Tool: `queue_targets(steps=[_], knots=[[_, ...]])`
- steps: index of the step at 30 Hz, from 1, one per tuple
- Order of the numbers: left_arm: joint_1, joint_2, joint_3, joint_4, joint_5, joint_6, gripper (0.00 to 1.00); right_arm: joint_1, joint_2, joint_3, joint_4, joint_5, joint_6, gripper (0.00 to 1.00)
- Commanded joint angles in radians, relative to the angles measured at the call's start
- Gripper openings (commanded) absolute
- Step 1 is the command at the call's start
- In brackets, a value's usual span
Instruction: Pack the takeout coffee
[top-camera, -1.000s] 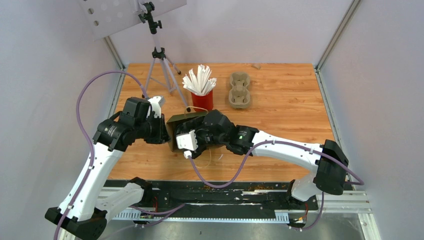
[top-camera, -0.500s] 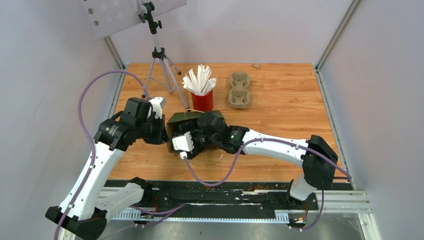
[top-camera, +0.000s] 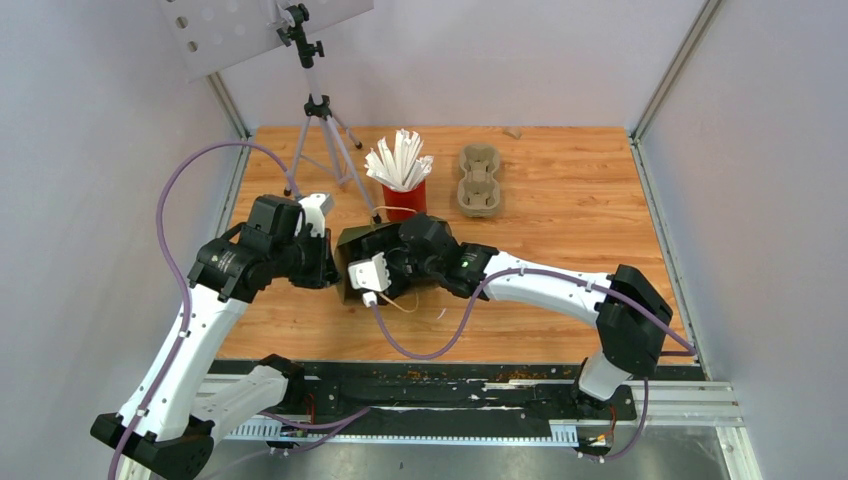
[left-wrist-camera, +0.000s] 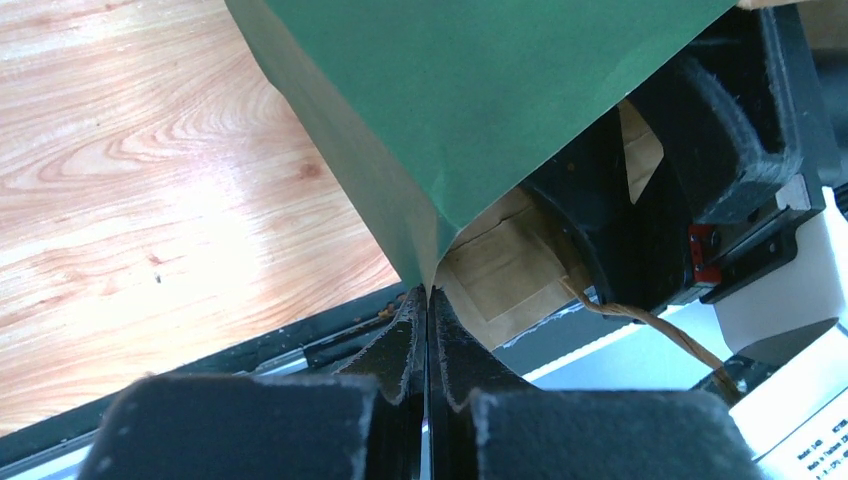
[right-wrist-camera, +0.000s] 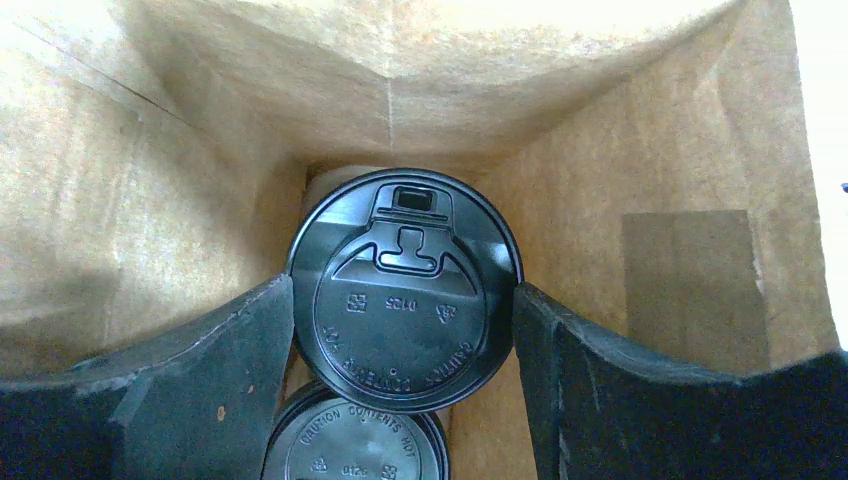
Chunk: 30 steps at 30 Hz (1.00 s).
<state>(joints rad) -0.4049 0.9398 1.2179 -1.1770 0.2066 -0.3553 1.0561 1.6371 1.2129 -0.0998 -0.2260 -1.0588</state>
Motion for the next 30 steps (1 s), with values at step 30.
queue_targets(steps=[30], knots=[[0.002, -0.004, -0.005, -0.033, -0.044, 0.032, 0.00, -0.003, 0.089, 0.017, 0.113, -0.142, -0.199, 0.70]])
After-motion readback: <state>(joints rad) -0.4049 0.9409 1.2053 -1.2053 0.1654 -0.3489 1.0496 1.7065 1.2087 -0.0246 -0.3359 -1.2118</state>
